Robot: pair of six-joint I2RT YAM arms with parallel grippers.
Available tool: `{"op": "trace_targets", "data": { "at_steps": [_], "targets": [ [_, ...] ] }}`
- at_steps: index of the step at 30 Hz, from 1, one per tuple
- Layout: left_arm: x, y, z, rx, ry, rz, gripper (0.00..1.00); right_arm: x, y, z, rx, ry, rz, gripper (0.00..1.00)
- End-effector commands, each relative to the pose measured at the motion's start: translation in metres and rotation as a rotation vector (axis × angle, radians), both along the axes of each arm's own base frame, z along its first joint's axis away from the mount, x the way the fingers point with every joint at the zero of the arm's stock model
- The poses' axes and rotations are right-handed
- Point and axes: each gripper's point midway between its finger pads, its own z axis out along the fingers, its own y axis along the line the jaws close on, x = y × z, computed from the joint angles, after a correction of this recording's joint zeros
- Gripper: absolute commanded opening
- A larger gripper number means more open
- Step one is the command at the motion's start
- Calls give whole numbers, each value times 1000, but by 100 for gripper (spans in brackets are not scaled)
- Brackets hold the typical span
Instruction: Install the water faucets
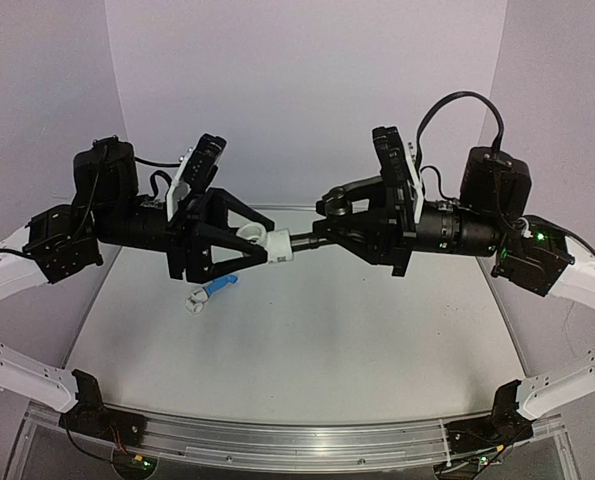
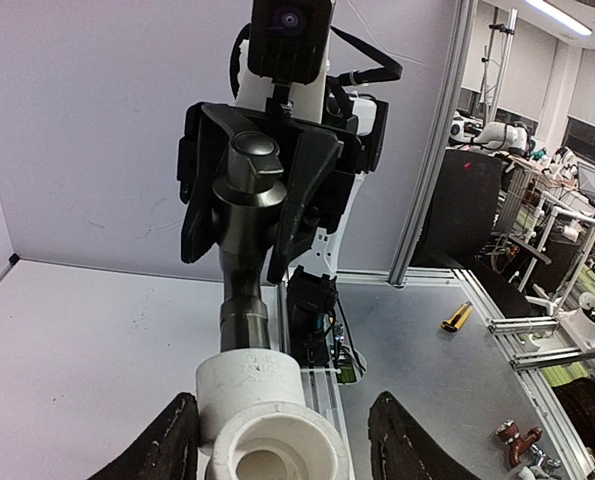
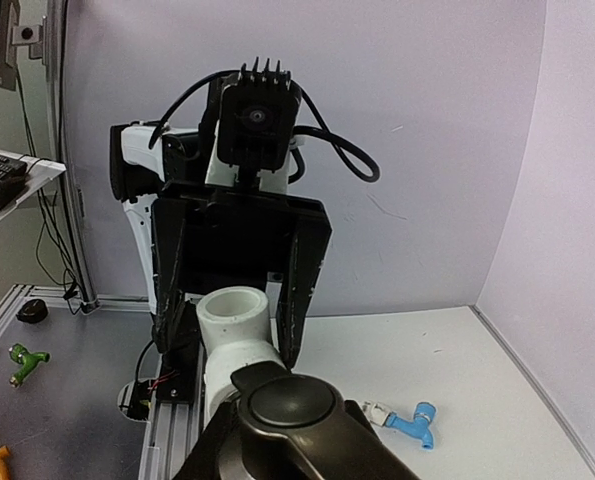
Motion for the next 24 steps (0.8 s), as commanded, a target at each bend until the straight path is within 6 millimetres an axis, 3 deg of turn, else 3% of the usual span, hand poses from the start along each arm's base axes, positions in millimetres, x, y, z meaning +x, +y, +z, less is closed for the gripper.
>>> {"op": "trace_targets", "data": {
  "at_steps": [1,8,14,18,24],
  "targets": [
    [-28,17,44,-96,-88,-69,57,16,-8,33,82,-41,-78,0],
    [-31,17,44,-75,-82,-74,56,18,-7,31,73,-49,-84,0],
    [-29,13,33,-40,-56,-67,56,19,-9,43,88,-111,-96,0],
    [-11,18,38,-59,-12,60,63,14,-13,56,99,-200,-88,0],
    [14,19,29,-47,85,212,74,-1,-20,68,111,-332,-42,0]
  ]
}}
